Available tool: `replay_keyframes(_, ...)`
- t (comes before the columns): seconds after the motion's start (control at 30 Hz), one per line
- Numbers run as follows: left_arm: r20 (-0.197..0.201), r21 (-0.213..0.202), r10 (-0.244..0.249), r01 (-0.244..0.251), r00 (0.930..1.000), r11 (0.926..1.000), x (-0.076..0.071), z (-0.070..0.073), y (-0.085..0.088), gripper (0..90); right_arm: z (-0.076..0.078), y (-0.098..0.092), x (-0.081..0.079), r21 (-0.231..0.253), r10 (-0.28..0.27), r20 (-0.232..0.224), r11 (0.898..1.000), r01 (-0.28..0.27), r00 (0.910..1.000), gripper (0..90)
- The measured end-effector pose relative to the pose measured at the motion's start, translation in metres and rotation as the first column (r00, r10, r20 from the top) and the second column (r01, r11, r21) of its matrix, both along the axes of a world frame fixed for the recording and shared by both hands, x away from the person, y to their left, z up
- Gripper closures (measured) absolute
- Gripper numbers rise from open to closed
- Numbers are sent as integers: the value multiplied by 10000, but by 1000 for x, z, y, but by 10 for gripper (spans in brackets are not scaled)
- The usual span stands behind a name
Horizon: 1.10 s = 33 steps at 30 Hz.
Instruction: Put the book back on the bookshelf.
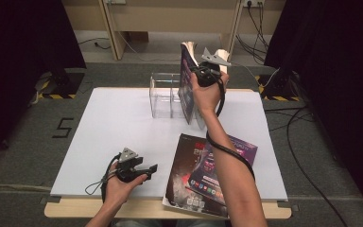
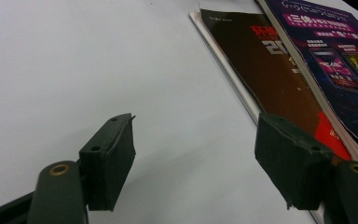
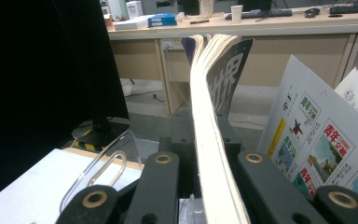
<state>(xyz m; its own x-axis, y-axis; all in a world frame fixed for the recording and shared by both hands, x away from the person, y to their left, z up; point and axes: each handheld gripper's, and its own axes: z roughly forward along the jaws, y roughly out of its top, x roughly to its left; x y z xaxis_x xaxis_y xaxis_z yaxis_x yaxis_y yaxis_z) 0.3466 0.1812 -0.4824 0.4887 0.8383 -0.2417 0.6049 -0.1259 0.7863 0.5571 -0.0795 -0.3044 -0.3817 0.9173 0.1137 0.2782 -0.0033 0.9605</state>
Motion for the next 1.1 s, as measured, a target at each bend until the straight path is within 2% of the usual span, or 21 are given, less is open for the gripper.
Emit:
replay_keyframes(0.07,-6,-13,3,-3,10000,10000,0,0,0,277,-4,0,2,-11,-25,-4,10000,25,10000,829)
replay_keyframes(0.17,10,-6,12,-12,10000,10000,0,0,0,278,-11,2,3,-301,-83,-173,9995,78,9998,828)
replay_keyframes(0.23,12,2,21,-21,10000,10000,0,0,1,278,-13,2,2,-324,-154,-86,9994,151,9998,827)
replay_keyframes(0.63,2,16,-23,23,10000,10000,-1,-1,-1,278,0,-8,-5,-805,-159,-827,9967,93,9964,753)
replay_keyframes(0.73,7,28,-38,38,10000,10000,-1,0,-1,278,0,-11,-5,-756,-187,-986,9971,113,9949,747)
replay_keyframes(0.93,-5,43,-54,54,10000,10000,-1,-1,-2,279,3,-14,0,-577,-205,-1746,9983,106,9844,780)
replay_keyframes(1.0,5,56,-65,65,10000,10000,-1,-1,-1,279,4,-13,2,-485,-269,-2159,9987,168,9761,810)
replay_keyframes(1.1,24,34,-50,50,10000,10000,-1,0,-1,279,5,-13,4,-226,-418,-2287,9990,377,9726,828)
